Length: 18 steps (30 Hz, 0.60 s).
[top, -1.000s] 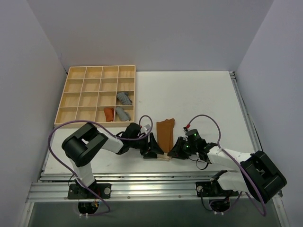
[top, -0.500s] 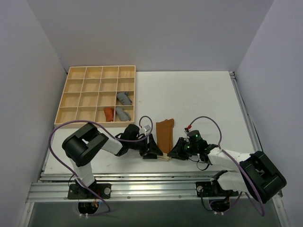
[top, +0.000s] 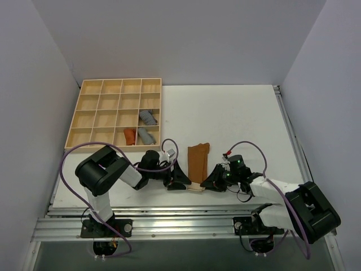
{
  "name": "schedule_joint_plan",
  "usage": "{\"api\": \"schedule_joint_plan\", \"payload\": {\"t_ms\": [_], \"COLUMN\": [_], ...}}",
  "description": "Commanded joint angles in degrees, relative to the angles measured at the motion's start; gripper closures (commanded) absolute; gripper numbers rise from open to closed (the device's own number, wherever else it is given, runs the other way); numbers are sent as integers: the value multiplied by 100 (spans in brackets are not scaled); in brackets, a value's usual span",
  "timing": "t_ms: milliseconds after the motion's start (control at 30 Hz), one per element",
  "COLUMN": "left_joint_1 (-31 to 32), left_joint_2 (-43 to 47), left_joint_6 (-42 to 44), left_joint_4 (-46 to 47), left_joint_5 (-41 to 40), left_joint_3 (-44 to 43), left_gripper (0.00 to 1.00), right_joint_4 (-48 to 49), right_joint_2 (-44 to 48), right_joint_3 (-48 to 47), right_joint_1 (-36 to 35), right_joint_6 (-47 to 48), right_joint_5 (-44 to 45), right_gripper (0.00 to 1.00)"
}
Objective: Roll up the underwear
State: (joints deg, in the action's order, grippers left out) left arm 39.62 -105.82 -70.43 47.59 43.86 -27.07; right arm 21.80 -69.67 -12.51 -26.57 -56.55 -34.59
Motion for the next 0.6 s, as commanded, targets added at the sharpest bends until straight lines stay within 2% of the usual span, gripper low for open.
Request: {"api": "schedule_joint_plan", "payload": {"t_ms": [0, 167, 567], "left_joint_1": [-59, -59, -59], "left_joint_2": [-360, -536, -712], "left_joint_6": [64, 74, -585], "left_joint_4": [-708, -611, 101], "left_joint_5": [-501, -404, -465], "left_joint_3": [229, 193, 229], "left_gripper": [29, 26, 25], "right_joint_4": [218, 719, 852], "right_joint_2": [-47, -38, -222], "right_joint_3": [-102, -102, -313], "right_joint_1": [81, 248, 328], "right_joint_6": [-171, -601, -716], "right_joint_5": [-407, -707, -865], "right_gripper": [100, 100, 100]}}
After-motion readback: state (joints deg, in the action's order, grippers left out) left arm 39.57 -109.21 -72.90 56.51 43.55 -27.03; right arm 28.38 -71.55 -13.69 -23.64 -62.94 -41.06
